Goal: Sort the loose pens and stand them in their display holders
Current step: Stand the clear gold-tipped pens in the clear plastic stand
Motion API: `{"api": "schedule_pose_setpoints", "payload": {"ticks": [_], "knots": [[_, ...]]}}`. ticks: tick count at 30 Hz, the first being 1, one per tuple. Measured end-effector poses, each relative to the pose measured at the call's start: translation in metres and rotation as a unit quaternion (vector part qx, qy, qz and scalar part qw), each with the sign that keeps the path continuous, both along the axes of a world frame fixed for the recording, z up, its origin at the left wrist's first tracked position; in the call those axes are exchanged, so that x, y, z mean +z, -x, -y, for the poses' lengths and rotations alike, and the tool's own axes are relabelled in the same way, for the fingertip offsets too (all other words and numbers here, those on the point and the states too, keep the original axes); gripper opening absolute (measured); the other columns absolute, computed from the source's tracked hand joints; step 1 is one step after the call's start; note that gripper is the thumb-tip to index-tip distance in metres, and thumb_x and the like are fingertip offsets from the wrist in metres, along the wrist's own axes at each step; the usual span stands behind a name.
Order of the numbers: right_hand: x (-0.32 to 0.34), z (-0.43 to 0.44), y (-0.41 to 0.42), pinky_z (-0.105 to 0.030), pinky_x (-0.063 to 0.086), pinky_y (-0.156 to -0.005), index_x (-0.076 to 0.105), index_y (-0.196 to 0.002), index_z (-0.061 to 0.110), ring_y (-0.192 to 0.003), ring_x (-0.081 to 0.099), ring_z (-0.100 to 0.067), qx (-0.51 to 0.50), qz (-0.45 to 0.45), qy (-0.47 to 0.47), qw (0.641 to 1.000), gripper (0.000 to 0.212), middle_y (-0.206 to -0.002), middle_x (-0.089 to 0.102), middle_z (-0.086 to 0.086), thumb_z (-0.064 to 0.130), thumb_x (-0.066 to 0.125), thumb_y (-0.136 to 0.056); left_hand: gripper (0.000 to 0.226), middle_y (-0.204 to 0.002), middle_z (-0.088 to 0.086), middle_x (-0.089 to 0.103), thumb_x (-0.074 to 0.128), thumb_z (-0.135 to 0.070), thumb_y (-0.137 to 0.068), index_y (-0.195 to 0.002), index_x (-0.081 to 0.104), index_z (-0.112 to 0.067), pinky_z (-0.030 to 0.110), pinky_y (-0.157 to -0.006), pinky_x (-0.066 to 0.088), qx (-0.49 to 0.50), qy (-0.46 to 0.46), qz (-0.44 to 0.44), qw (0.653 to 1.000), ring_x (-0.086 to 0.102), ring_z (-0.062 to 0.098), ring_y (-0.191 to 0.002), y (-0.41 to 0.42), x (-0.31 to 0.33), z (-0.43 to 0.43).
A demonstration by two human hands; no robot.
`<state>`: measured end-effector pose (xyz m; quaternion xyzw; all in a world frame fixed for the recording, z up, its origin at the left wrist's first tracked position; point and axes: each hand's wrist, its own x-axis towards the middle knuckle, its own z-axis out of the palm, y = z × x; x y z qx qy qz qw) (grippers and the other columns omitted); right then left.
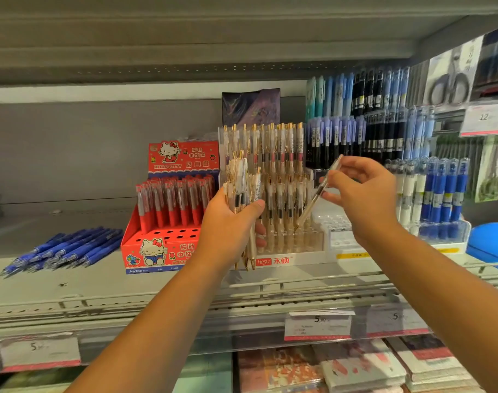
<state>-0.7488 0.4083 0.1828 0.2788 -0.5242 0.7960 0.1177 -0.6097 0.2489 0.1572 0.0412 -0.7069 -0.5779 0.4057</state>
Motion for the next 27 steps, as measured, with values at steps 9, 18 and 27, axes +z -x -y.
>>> {"api": "schedule_pose_setpoints", "payload": {"ticks": [9, 18, 27], "knots": [[-0.001, -0.002, 0.016, -0.034, 0.062, -0.065, 0.063, -0.108, 0.020, -0.083, 0.066, -0.009, -0.124, -0.103, -0.088, 0.983, 0.023, -0.093, 0.065, 0.003, 0.008, 0.067, -0.089, 0.021, -0.078, -0.007, 0.071, 0.070, -0.019, -0.090, -0.103, 0.061, -0.032, 0.038, -0.052, 0.059, 0.007, 0.006, -0.001, 1.000, 0.070, 0.020, -0.058, 0.002, 0.001, -0.001], [0.001, 0.006, 0.012, -0.042, 0.059, -0.079, 0.064, -0.116, 0.012, -0.086, 0.063, -0.012, -0.162, -0.181, -0.191, 0.951, 0.025, -0.091, 0.061, 0.013, 0.011, 0.066, -0.091, 0.017, -0.070, -0.017, 0.069, 0.070, -0.022, -0.091, -0.098, 0.060, -0.035, 0.028, -0.055, 0.058, 0.024, 0.045, 0.004, 0.999, 0.068, 0.009, -0.058, 0.001, 0.001, 0.000], [-0.009, 0.010, 0.015, -0.009, 0.046, -0.069, 0.067, -0.113, 0.010, -0.079, 0.059, 0.001, -0.165, -0.201, -0.315, 0.913, 0.026, -0.086, 0.063, 0.009, 0.015, 0.071, -0.088, 0.017, -0.076, -0.015, 0.071, 0.069, -0.024, -0.092, -0.098, 0.061, -0.038, 0.031, -0.058, 0.060, 0.022, 0.042, 0.004, 0.999, 0.069, 0.010, -0.060, 0.000, 0.001, -0.001]]}}
